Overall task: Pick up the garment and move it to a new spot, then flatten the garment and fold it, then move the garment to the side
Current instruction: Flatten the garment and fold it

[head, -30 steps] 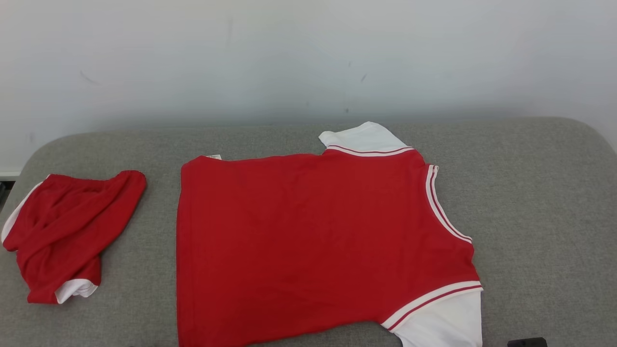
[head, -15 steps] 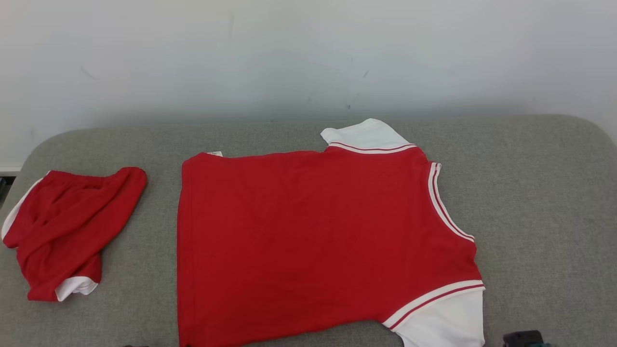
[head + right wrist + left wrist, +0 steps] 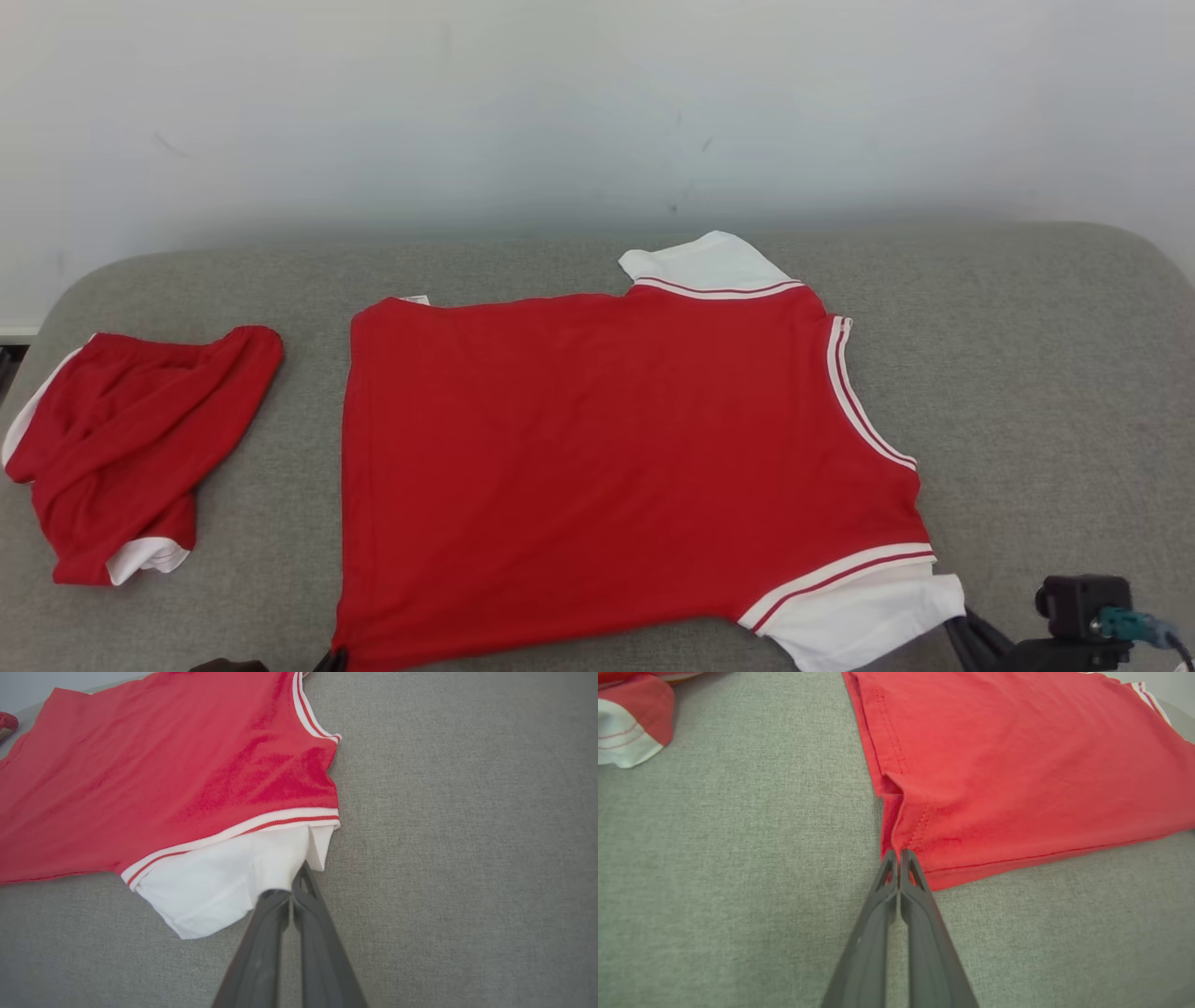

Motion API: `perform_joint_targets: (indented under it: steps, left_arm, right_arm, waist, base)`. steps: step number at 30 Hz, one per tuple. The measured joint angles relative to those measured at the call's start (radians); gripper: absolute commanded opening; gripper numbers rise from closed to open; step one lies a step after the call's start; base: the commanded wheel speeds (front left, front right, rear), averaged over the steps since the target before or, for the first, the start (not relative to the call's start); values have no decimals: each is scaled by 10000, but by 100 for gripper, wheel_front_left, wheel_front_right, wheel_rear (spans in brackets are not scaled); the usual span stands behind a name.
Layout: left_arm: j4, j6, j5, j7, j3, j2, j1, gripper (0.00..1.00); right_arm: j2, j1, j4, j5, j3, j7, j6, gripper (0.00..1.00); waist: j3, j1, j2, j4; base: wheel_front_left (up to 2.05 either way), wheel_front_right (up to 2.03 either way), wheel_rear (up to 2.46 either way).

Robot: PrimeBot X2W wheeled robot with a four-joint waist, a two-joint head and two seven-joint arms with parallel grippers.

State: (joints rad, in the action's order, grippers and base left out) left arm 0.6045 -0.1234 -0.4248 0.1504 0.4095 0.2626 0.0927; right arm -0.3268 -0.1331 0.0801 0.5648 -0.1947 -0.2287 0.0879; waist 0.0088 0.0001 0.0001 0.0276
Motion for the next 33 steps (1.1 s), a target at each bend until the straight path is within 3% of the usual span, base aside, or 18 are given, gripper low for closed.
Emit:
perform_joint_targets:
  steps: [9, 15, 33]
  left_arm:
    - [-407, 2, 63, 12, 35, 228, 8, 0]
    - [-472, 2, 63, -25, -15, 368, 28, 0]
    - [-395, -13, 23, -1129, 506, 857, 2157, 0]
  right_arm:
    - [-345, 85, -836, 100, 314, 29, -35, 0]
    - [-558, 1134, -742, 96, 194, -320, -288, 0]
    - [-535, 5233, 2313, -291, -961, -1864, -1007, 0]
  waist:
    - [-162, 0, 0, 188]
    - [-206, -1, 0, 264]
    - [676, 1, 0, 475]
  base:
    - [0, 0, 0]
    - [0, 0, 0]
    - [0, 0, 0]
